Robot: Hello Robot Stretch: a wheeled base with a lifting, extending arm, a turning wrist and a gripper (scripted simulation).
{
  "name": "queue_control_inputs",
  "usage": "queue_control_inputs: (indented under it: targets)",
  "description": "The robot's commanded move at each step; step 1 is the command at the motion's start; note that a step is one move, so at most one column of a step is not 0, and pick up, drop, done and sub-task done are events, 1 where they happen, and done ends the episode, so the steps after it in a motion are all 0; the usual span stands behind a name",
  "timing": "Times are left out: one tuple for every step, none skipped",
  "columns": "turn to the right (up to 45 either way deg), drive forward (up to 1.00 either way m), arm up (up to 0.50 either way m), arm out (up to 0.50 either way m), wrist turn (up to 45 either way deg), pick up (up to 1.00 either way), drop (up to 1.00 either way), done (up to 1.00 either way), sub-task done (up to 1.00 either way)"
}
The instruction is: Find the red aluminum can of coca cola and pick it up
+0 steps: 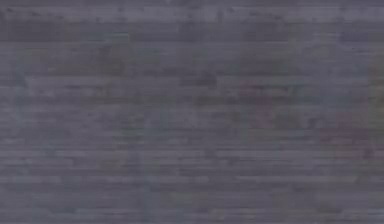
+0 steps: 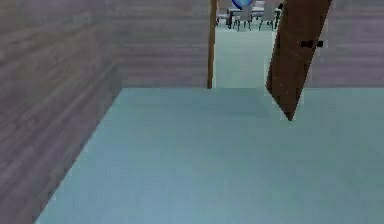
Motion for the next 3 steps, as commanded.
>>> queue_control_inputs:
  targets:
    - [45.0,0.00,0.00,0.00,0.0,0.00,0.00,0.00,0.00]
    - [45.0,0.00,0.00,0.00,0.0,0.00,0.00,0.00,0.00]
    - [45.0,0.00,0.00,0.00,0.0,0.00,0.00,0.00,0.00]
